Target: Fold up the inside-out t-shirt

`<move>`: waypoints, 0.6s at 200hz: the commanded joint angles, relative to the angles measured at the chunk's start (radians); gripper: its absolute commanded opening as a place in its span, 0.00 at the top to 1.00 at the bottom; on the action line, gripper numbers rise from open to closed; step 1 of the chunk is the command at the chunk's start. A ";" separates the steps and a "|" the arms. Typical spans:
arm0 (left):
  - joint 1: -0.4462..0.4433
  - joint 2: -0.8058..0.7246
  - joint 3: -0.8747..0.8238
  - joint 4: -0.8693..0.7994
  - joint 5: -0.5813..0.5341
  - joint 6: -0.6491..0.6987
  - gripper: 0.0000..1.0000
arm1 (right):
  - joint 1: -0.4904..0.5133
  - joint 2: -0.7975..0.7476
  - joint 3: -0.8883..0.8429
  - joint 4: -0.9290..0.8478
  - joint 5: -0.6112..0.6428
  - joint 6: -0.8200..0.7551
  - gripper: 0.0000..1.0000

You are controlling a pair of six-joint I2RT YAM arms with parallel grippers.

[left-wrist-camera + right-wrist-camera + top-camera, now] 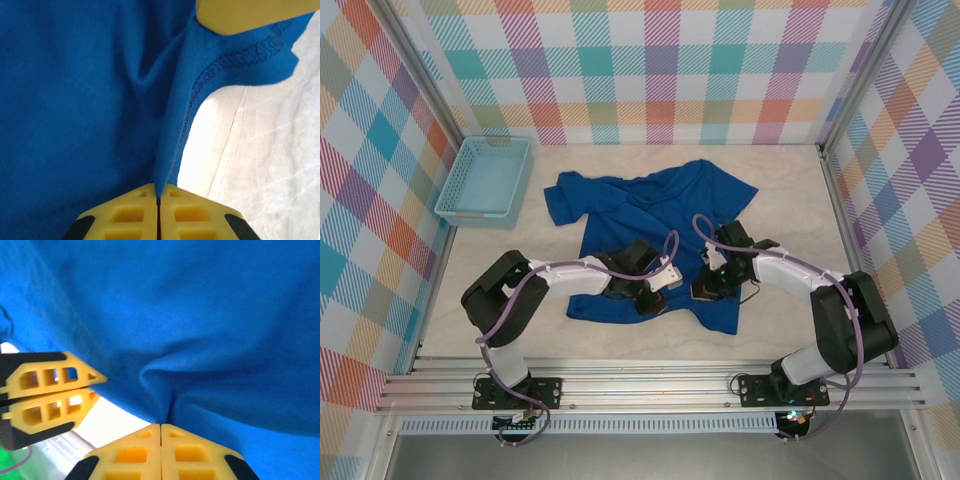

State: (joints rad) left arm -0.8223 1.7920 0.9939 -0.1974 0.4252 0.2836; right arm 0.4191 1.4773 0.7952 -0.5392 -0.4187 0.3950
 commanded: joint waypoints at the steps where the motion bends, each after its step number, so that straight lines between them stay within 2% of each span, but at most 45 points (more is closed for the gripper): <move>1: 0.066 0.012 0.030 0.081 0.128 -0.149 0.95 | -0.006 -0.052 0.036 -0.094 0.167 -0.043 0.85; 20: 0.100 0.034 0.036 0.086 0.166 -0.217 0.98 | -0.005 -0.101 0.000 -0.085 0.161 -0.057 0.77; 72: 0.128 0.112 0.068 0.050 0.209 -0.266 0.98 | 0.066 -0.170 -0.107 0.033 0.076 -0.034 0.61; 97: 0.145 0.121 0.072 0.051 0.224 -0.284 0.97 | 0.120 -0.159 -0.141 0.063 0.083 0.004 0.60; 120: 0.148 0.121 0.071 0.049 0.219 -0.282 0.97 | 0.161 -0.143 -0.149 0.057 0.130 0.027 0.63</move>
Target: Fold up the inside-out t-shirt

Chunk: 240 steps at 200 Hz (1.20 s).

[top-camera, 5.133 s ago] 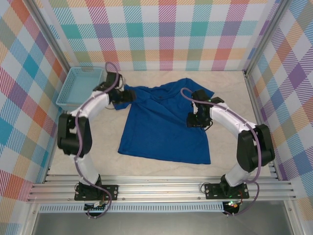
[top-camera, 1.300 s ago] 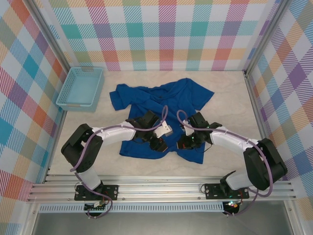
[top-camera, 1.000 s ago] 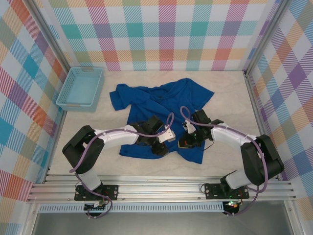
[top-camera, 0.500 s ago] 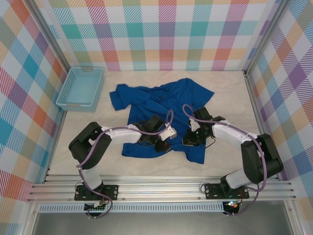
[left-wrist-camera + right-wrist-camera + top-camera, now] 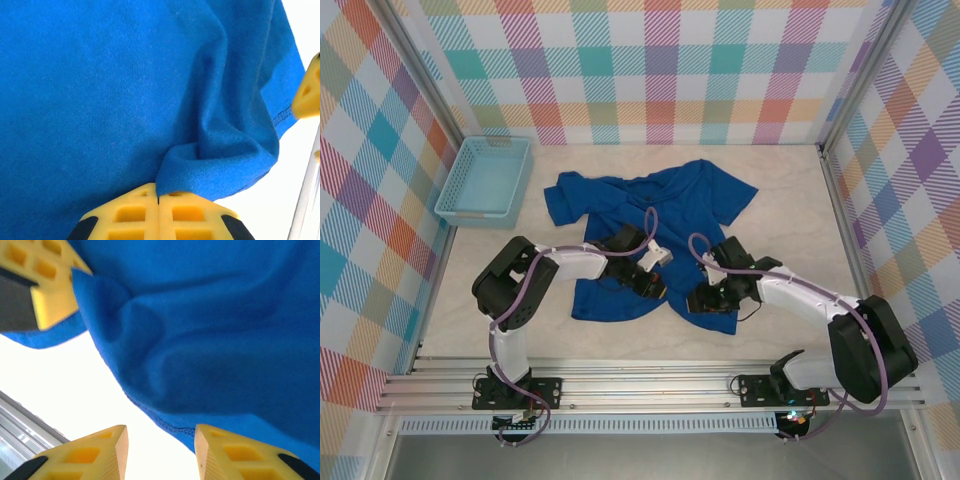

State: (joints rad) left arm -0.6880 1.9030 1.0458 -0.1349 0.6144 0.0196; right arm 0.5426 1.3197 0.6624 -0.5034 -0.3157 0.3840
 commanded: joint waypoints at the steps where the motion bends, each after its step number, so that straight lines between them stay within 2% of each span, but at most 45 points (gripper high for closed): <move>1: 0.014 0.010 0.019 -0.014 0.030 -0.018 0.97 | 0.039 0.015 -0.017 0.020 0.030 0.039 0.63; 64: 0.015 -0.001 0.016 -0.017 0.026 -0.018 0.96 | 0.102 0.116 -0.013 0.045 0.164 0.089 0.67; 79: 0.015 -0.006 0.010 -0.019 0.024 -0.017 0.96 | 0.103 0.134 -0.015 0.065 0.165 0.089 0.72; 114: 0.015 -0.028 -0.012 -0.014 0.014 -0.013 0.93 | 0.103 0.098 -0.010 0.036 0.191 0.075 0.98; 135: 0.015 -0.048 -0.028 -0.007 0.002 0.002 0.89 | 0.103 0.069 0.017 -0.012 0.192 0.057 1.00; 163: 0.012 -0.108 -0.067 0.011 -0.036 0.038 0.77 | 0.098 0.039 0.068 -0.092 0.148 0.014 1.00; 198: -0.022 -0.232 -0.137 0.049 -0.125 0.107 0.64 | 0.041 0.022 0.119 -0.138 -0.021 -0.015 1.00; 240: -0.106 -0.345 -0.214 0.093 -0.265 0.204 0.56 | -0.046 0.039 0.163 -0.170 -0.213 -0.049 0.99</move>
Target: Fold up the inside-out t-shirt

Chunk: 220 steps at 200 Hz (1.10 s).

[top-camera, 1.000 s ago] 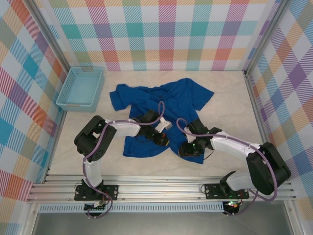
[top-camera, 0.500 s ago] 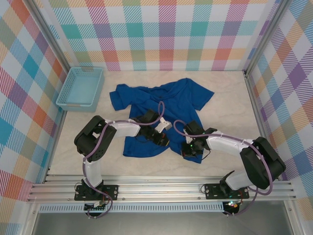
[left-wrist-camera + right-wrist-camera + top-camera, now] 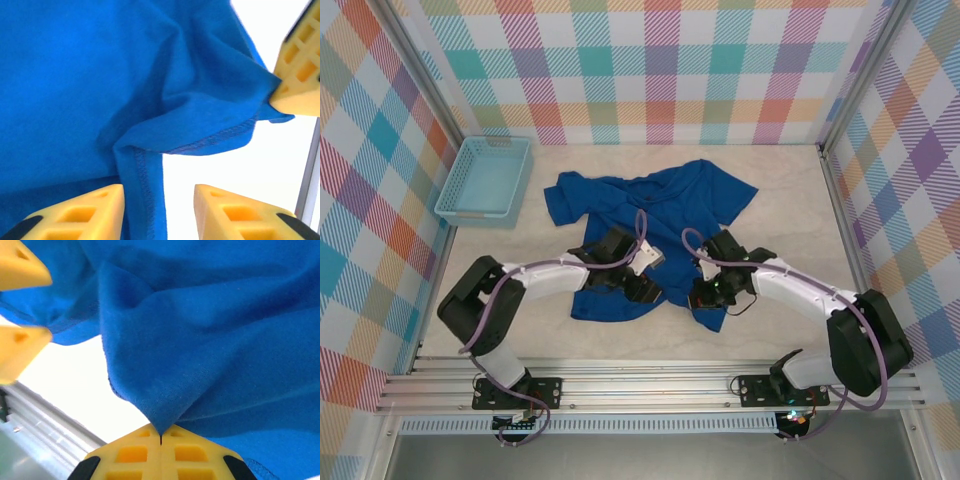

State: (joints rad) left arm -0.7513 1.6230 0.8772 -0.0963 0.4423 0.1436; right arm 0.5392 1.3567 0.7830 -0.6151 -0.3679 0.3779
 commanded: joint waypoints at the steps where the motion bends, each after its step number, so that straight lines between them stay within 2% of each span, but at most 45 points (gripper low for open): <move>1: -0.044 -0.066 -0.047 0.056 -0.095 0.081 0.56 | -0.046 0.003 0.042 -0.059 -0.163 -0.043 0.99; 26: -0.078 -0.102 -0.076 0.084 -0.142 0.114 0.53 | -0.114 0.003 0.052 -0.064 -0.249 -0.048 0.99; 52: -0.106 -0.101 -0.080 0.060 -0.206 0.165 0.48 | -0.184 -0.006 0.055 -0.074 -0.280 -0.040 0.99; 96: -0.157 -0.044 -0.051 -0.014 -0.370 0.237 0.44 | -0.321 -0.018 0.036 0.020 -0.409 0.044 0.98; 149: -0.205 0.028 -0.009 -0.046 -0.521 0.280 0.44 | -0.380 0.035 0.023 0.122 -0.443 0.111 0.98; 181: -0.209 0.023 0.001 -0.021 -0.604 0.286 0.52 | -0.381 0.067 0.036 0.090 -0.383 0.071 0.97; 206: -0.207 -0.005 -0.005 0.013 -0.600 0.273 0.62 | -0.381 0.081 0.036 0.074 -0.347 0.045 0.97; 220: -0.199 -0.014 -0.002 0.015 -0.555 0.261 0.71 | -0.380 0.088 0.037 0.065 -0.321 0.030 0.97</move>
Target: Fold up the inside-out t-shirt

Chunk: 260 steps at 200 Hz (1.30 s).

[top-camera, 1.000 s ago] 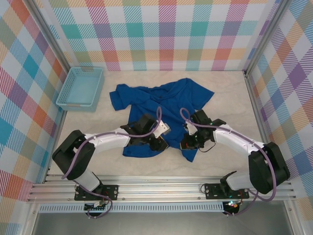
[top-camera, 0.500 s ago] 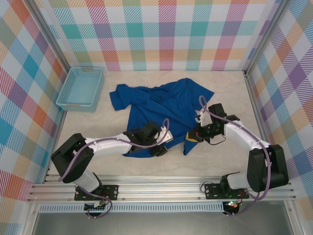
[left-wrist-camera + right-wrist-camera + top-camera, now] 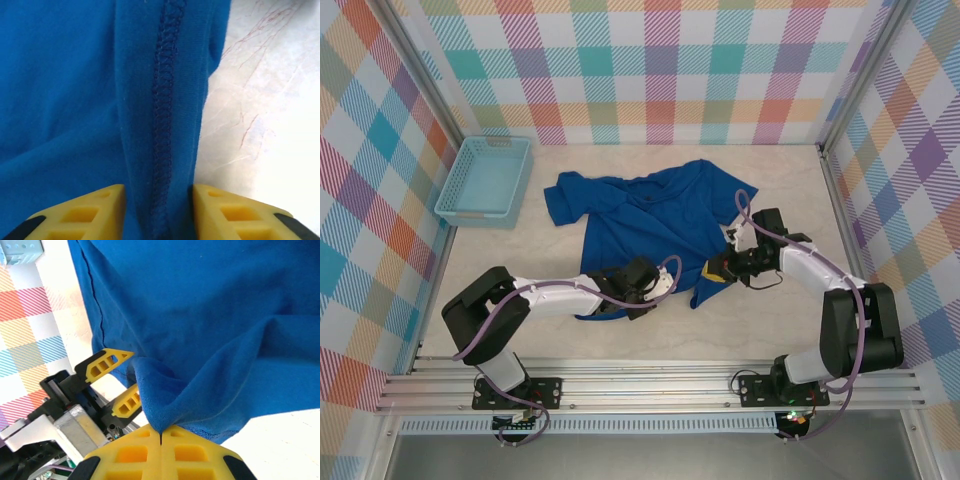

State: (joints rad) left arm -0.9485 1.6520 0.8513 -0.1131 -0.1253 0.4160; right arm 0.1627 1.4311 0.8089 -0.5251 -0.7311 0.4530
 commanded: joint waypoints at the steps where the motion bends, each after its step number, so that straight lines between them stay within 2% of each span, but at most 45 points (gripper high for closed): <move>1: -0.001 -0.043 0.024 0.031 0.015 -0.013 0.72 | -0.004 0.014 0.011 -0.026 0.044 -0.046 0.97; 24: 0.026 -0.033 0.051 -0.007 0.102 -0.052 0.81 | -0.004 0.013 0.010 -0.028 0.057 -0.059 0.95; 50: 0.081 -0.043 0.075 -0.053 0.309 -0.140 0.90 | 0.008 -0.004 0.027 -0.056 0.130 -0.087 0.91; 72: 0.126 -0.057 0.069 -0.053 0.443 -0.227 1.00 | 0.035 -0.028 0.045 -0.078 0.191 -0.109 0.83; 95: 0.160 -0.058 0.067 -0.052 0.527 -0.306 1.00 | 0.058 -0.048 0.061 -0.103 0.234 -0.132 0.74; 124: 0.194 -0.052 0.081 -0.070 0.633 -0.410 1.00 | 0.101 -0.091 0.083 -0.155 0.314 -0.184 0.67; 164: 0.255 -0.020 0.060 -0.065 0.627 -0.502 0.94 | 0.162 -0.144 0.066 -0.120 0.321 -0.183 0.64; 218: 0.271 0.056 0.090 -0.117 0.610 -0.447 0.82 | 0.164 -0.127 0.069 -0.121 0.316 -0.180 0.65; 260: 0.283 0.050 0.085 -0.130 0.624 -0.439 0.73 | 0.165 -0.128 0.059 -0.118 0.319 -0.175 0.65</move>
State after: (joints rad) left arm -0.6823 1.7073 0.9138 -0.2161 0.4652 -0.0338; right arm 0.3233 1.2995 0.8658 -0.6373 -0.4149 0.2943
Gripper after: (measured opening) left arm 0.248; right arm 0.348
